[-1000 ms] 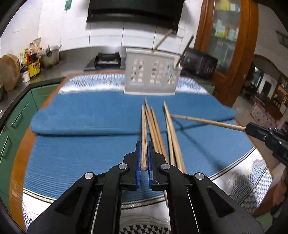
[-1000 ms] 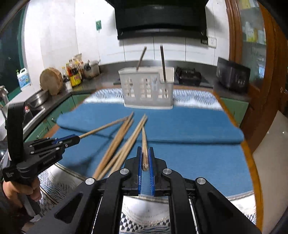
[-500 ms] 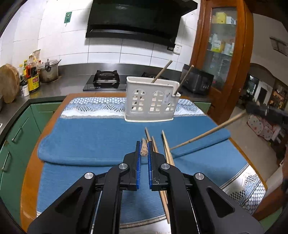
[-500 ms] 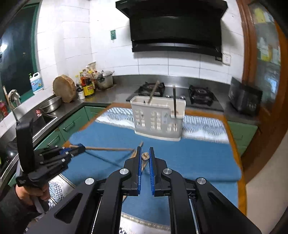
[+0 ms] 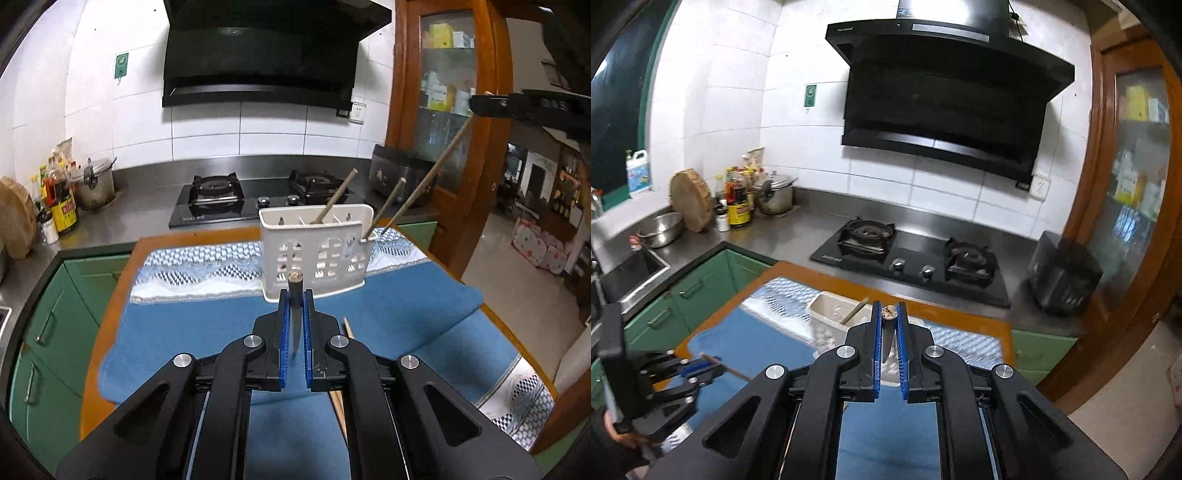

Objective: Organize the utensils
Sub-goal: 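Lift the chopsticks and carry both tools over the white holder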

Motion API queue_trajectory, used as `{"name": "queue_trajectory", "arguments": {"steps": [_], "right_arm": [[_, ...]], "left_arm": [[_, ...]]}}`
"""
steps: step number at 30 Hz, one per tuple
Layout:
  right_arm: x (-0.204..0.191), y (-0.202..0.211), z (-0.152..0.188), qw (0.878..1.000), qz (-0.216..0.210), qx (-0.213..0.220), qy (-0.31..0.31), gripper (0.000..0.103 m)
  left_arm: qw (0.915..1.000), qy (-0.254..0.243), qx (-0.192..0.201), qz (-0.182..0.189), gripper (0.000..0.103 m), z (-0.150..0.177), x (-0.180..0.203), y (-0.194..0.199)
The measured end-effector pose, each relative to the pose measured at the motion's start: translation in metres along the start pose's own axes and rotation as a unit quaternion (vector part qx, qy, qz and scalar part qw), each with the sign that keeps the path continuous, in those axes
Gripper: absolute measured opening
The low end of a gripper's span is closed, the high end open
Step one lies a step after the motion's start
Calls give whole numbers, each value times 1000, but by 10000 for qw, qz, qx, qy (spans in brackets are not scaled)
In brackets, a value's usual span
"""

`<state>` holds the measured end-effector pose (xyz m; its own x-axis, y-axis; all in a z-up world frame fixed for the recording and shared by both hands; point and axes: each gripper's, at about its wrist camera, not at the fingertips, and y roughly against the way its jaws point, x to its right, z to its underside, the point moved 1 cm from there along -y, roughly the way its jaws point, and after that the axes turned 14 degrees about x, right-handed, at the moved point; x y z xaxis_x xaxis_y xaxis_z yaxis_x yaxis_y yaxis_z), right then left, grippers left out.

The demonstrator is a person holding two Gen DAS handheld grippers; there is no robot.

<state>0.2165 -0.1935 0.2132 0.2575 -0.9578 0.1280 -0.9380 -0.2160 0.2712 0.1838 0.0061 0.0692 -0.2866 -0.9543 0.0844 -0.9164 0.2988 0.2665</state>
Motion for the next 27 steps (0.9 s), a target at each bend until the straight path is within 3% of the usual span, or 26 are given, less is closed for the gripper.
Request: {"name": "queue_trajectory", "arguments": {"steps": [8, 20, 27], "right_arm": [[11, -47, -4, 9991, 354, -155, 195, 7], [27, -105, 30, 9973, 219, -669, -185, 7], [32, -116, 43, 9966, 196, -780, -170, 7]], "left_arm": [[9998, -62, 178, 26, 5, -38, -8, -7], [9916, -386, 1235, -31, 5, -154, 4, -13], [9861, -327, 1622, -164, 5, -185, 17, -44]]}}
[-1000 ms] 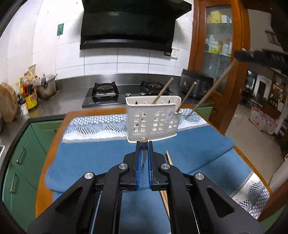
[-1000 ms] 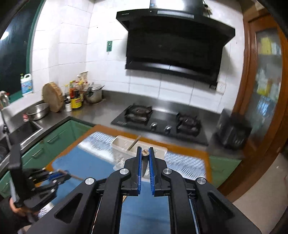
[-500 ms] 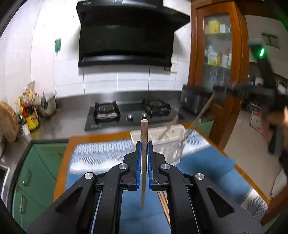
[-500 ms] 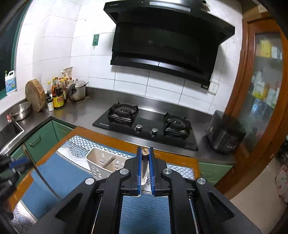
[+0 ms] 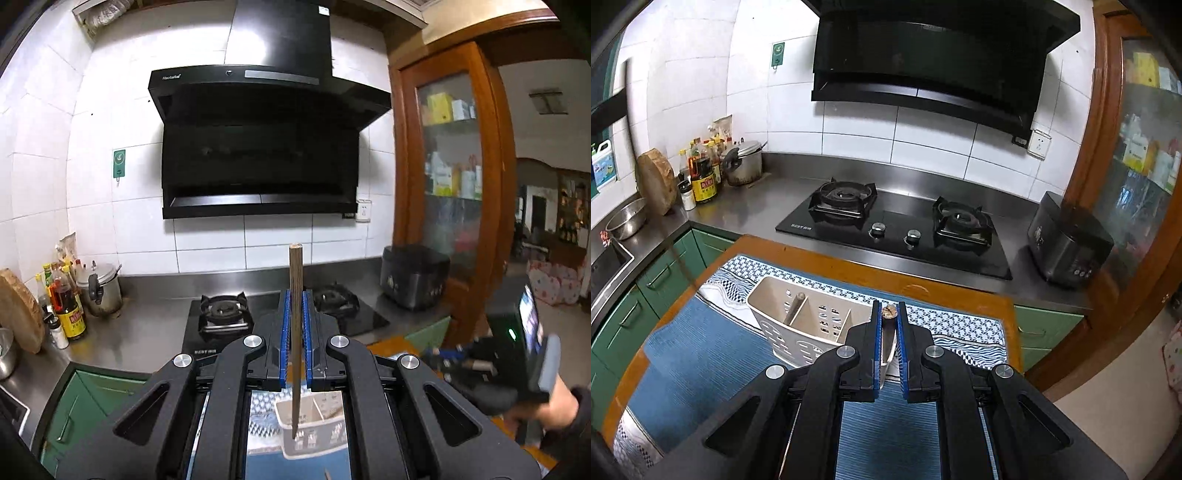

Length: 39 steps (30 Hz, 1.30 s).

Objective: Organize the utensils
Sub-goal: 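Lift the chopsticks and carry both tools over the white holder, then open both tools to drop the chopsticks into the white holder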

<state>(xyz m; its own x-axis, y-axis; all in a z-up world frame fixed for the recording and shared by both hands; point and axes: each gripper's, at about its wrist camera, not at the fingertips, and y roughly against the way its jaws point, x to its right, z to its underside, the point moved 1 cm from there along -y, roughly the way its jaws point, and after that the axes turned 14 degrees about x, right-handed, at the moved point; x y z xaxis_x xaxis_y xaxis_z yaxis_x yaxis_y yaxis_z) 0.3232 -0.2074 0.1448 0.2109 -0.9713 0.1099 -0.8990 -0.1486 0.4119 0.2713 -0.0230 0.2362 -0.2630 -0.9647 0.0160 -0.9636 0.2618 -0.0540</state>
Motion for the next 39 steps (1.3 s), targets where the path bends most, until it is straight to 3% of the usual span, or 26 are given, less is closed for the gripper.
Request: {"name": "queue_trajectory", "arguments": {"steps": [6, 11, 23, 26, 31, 39], "right_arm": [[-3, -5, 8, 9999, -95, 14, 50, 7], [-6, -11, 16, 9998, -111, 1, 192, 7], [-3, -20, 24, 9998, -158, -68, 23, 8], [-1, -16, 22, 9999, -125, -35, 26, 11], [1, 6, 17, 9999, -51, 131, 21, 24], [-11, 58, 43, 9997, -164, 129, -98, 24]], "left_arm": [[9999, 82, 22, -147, 5, 16, 1, -39], [9992, 301, -179, -203, 5, 42, -6, -63], [9969, 293, -716, -167, 5, 81, -13, -79], [9965, 348, -746, -150, 5, 81, -14, -77], [9973, 349, -641, -124, 8, 70, -14, -61], [9979, 377, -516, -137, 12, 61, -19, 3]]}}
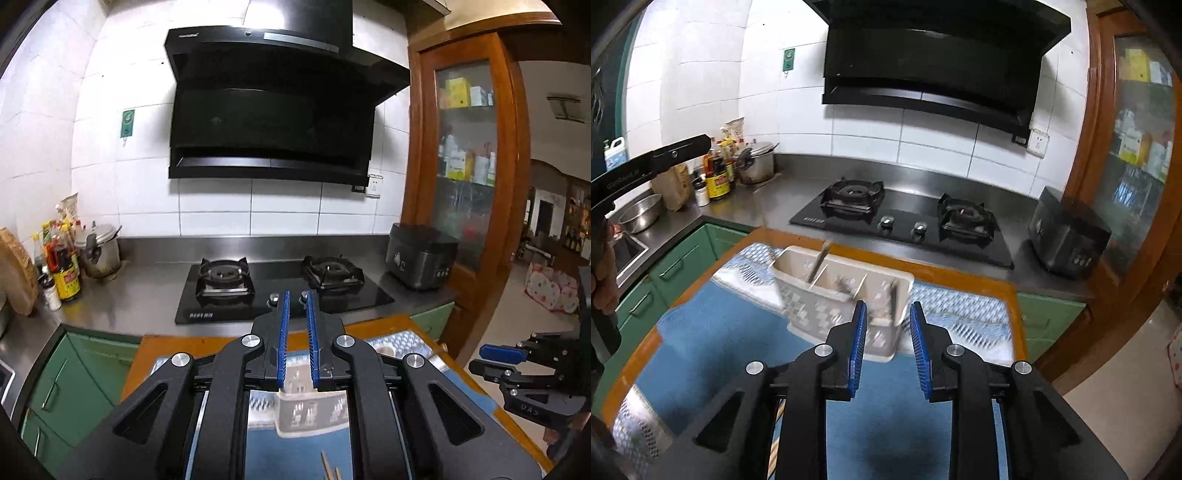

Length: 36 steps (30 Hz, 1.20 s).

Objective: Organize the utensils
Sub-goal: 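Open both tools to drop the chopsticks into the white holder, then move both open tools back to the chopstick pile, then close the right tool on a chopstick while the left tool grasps another chopstick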

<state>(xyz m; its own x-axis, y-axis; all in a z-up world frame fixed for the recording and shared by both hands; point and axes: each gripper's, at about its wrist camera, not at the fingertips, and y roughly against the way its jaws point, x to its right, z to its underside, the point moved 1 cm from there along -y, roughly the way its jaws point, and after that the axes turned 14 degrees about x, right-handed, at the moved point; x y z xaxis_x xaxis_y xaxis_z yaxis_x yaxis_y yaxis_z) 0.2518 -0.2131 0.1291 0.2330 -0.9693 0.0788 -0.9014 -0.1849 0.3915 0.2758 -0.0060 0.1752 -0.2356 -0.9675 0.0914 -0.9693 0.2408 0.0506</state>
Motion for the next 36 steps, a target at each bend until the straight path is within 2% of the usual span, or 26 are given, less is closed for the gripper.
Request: {"name": "queue_trajectory", "arguments": {"steps": [6, 10, 13, 15, 19, 25, 36], "right_arm": [[-38, 32, 57, 9991, -304, -291, -109, 24], [-69, 45, 108, 9972, -443, -589, -119, 24], [-86, 49, 145, 9937, -610, -857, -390, 23], [-96, 50, 169, 9916, -632, -989, -536, 23], [-111, 45, 208, 9852, -695, -1272, -917, 18], [-124, 38, 234, 9785, -635, -1399, -1376, 14], [-132, 24, 238, 9740, -420, -1457, -1684, 10]], "left_arm": [[9996, 77, -246, -142, 15, 34, -18, 57], [9985, 142, -456, -269, 15, 61, -30, 89], [9978, 175, -559, -326, 16, 82, -36, 112], [9973, 204, -615, -357, 20, 96, -39, 126], [9958, 430, -717, -360, 21, 119, -46, 148], [9940, 500, -810, -532, 21, 146, -52, 174], [9886, 738, -1061, -767, 21, 184, -62, 192]]}}
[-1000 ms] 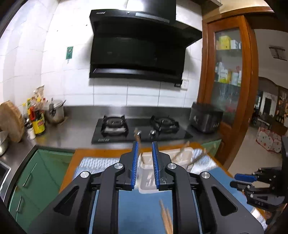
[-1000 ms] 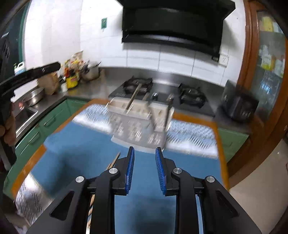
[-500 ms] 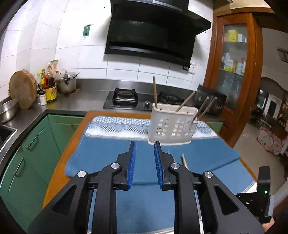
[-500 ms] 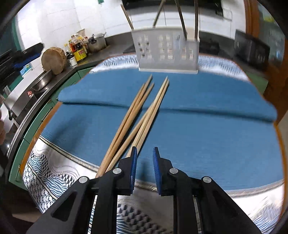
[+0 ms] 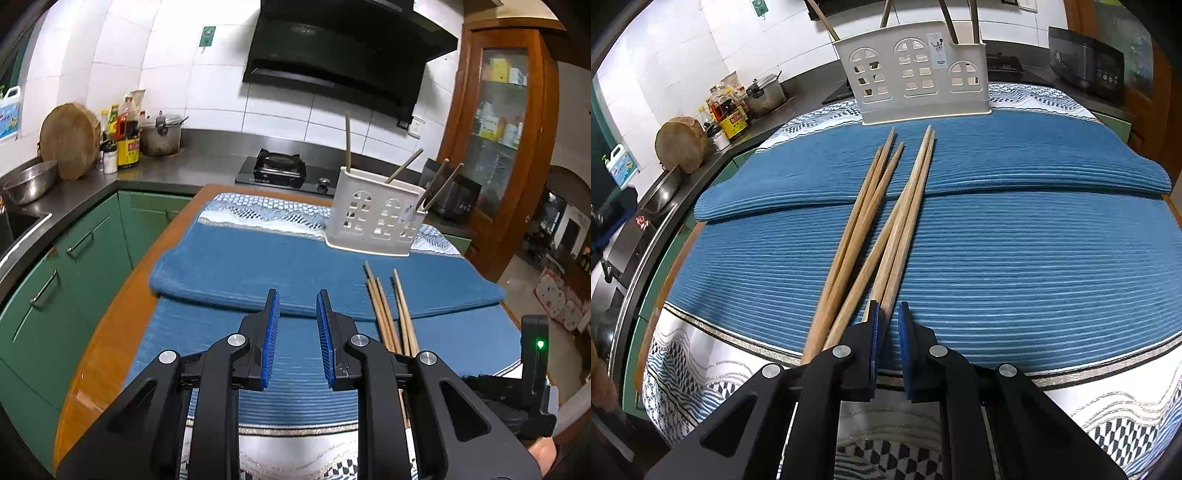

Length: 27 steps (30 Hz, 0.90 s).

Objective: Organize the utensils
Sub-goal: 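Close the right tool on a chopstick while the left tool grasps another chopstick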

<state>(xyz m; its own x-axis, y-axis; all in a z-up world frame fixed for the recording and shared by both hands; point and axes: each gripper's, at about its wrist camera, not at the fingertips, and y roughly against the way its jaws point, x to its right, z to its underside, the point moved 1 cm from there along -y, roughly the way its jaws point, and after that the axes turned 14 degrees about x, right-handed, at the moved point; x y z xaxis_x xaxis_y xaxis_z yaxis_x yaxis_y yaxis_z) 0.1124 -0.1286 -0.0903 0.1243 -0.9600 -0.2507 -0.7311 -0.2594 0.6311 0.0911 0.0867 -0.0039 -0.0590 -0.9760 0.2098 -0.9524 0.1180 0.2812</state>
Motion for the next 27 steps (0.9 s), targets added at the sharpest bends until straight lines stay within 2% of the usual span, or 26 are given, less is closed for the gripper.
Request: {"name": "queue_trajectory", "arguments": {"steps": [7, 15, 21, 27], "right_arm": [[-5, -8, 0, 9998, 196, -4, -99, 9], [-6, -9, 0, 9988, 431, 103, 224, 8], [12, 3, 3, 9974, 580, 182, 379, 7], [29, 14, 5, 9973, 613, 199, 364, 7]], "left_arm": [[9999, 73, -104, -42, 21, 12, -3, -1], [9992, 48, -381, 97, 21, 31, 6, -4], [9962, 10, -746, 445, 21, 53, 31, -10], [9885, 98, -1241, 863, 21, 81, 63, -25]]}}
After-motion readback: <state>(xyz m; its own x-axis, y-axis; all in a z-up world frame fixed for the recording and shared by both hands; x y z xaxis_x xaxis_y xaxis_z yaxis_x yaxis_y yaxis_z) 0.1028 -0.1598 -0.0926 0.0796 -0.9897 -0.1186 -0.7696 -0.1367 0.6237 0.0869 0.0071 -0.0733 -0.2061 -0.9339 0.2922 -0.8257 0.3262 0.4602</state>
